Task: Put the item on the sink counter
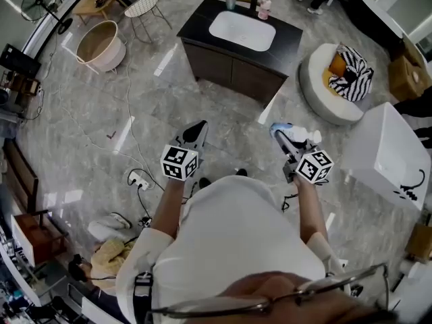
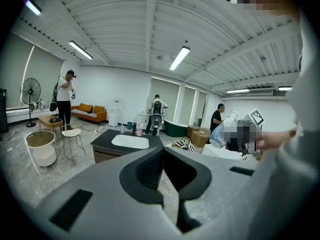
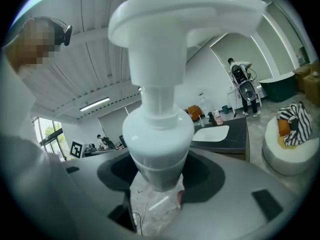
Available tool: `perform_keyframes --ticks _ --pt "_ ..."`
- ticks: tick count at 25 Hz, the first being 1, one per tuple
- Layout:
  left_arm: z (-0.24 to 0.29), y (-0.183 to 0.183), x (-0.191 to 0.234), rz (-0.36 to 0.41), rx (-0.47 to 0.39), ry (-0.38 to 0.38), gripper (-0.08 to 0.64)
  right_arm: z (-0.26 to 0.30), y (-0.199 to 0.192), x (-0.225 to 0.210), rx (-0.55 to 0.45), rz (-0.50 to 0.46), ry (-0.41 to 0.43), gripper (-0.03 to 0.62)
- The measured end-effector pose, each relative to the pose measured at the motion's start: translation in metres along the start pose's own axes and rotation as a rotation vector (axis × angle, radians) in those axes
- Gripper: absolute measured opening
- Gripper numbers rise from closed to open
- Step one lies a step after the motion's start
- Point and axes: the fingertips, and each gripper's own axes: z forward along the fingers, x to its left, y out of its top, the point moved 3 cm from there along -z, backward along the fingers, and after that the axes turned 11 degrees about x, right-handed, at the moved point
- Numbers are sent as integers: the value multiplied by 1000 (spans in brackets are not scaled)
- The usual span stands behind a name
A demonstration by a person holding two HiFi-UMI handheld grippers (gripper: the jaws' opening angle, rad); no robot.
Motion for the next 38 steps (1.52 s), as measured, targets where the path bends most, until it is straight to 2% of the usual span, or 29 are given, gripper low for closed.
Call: perform_keyframes --ticks 10,17,23,31,38 --pt "24 2 -13 -16 15 19 5 -8 5 -33 11 27 18 256" --pt "50 11 -25 -8 23 40 5 -11 20 -61 41 -26 26 256" --pt "72 18 -31 -23 20 70 5 -5 30 -86 67 -35 47 256" --pt "99 30 -18 -25 34 68 5 15 44 -104 72 -22 51 255" --pt "143 45 18 -21 35 20 5 48 57 -129 61 -4 7 256"
